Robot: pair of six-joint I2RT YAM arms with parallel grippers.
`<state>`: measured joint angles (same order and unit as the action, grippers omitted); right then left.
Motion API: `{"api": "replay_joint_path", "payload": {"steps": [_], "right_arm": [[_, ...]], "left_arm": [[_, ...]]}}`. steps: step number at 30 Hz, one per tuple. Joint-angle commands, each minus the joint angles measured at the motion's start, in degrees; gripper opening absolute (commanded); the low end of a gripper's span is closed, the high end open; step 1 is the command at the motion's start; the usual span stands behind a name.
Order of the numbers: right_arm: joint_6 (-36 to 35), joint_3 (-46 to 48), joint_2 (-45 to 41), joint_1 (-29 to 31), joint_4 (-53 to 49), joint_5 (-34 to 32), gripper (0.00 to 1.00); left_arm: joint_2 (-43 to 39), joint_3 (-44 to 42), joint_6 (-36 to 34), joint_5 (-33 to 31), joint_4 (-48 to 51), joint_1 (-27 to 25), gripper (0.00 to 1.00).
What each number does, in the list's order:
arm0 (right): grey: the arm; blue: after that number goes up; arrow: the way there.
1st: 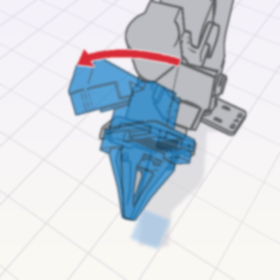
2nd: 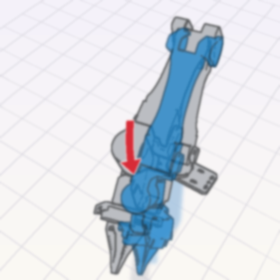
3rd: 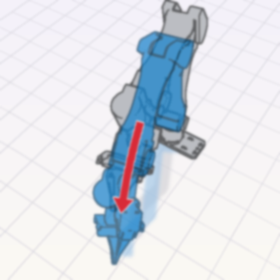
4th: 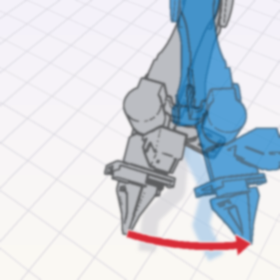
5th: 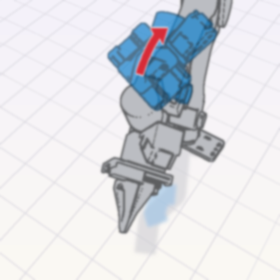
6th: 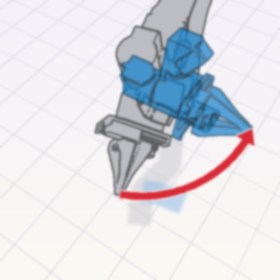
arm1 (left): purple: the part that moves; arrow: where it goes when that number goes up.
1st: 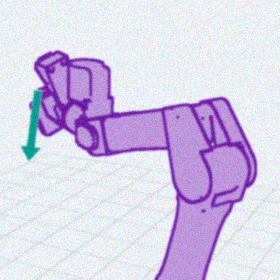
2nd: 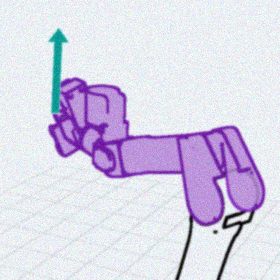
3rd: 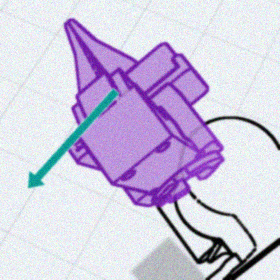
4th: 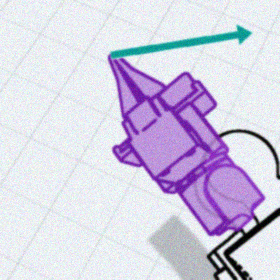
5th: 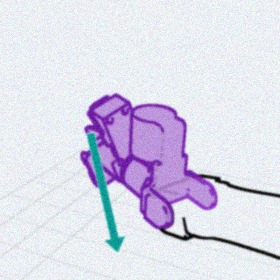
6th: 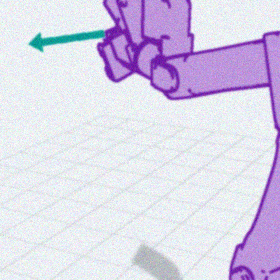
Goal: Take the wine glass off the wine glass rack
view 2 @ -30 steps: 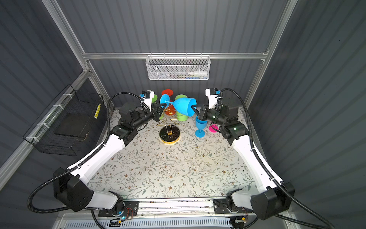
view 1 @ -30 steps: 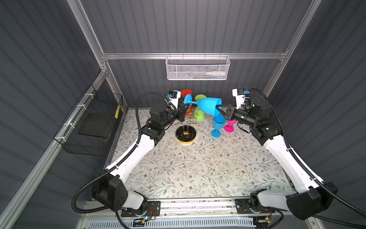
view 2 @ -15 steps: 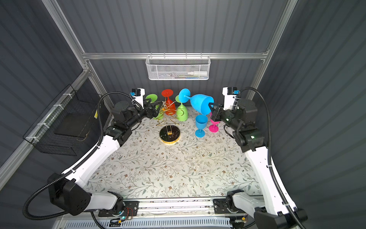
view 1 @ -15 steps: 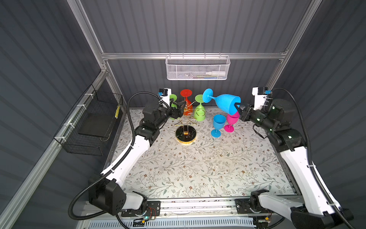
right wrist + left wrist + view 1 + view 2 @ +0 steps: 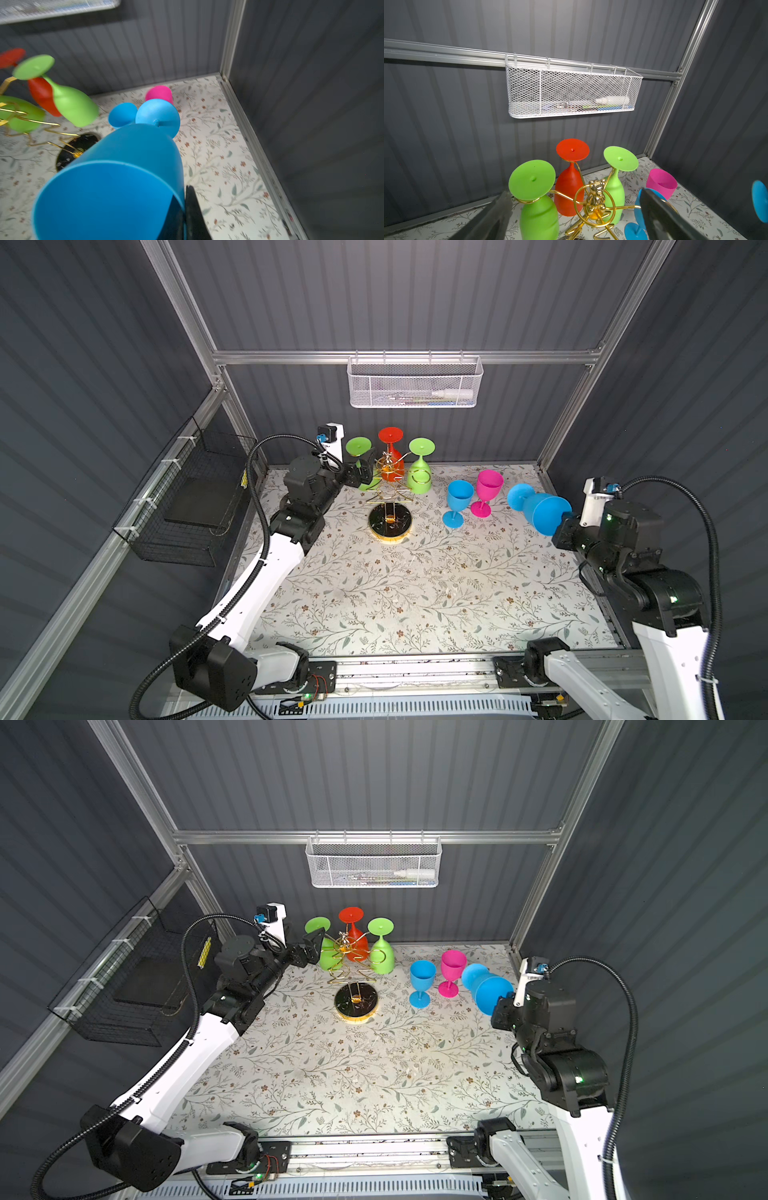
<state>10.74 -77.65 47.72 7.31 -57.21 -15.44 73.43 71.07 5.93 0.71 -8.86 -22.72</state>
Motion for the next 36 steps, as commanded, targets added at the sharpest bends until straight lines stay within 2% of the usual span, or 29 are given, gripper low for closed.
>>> {"api": "replay_joint_path", "payload": {"steps": [1, 10, 15, 27, 36], "right_arm": [[-1.24, 2.15, 2.13, -1.25, -6.39, -4.61, 0.0], [-3.3, 5.19, 12.83, -10.23, -0.13, 5.66, 0.0], [-3.57, 3.6, 22.18, -13.62, 4.11, 8.09, 0.0], [-5.88, -12.75, 45.14, -15.15, 7.29, 5.47, 0.0], [-8.61, -28.03, 58.88, -15.44, 3.07, 4.21, 0.0]], "left_arm": [[-2.27, -1.4, -2.19, -3.75, 0.06, 0.4, 0.99], [-3.71, -2.49, -1.98, -5.73, 2.4, 1.54, 1.0], [-5.26, -4.15, -2.32, -7.3, 2.1, 1.8, 1.0], [-7.91, -7.62, -1.89, -15.09, 1.48, 1.89, 1.0], [-9.85, -11.01, -0.22, -21.17, 2.62, 1.99, 1.0]]}}
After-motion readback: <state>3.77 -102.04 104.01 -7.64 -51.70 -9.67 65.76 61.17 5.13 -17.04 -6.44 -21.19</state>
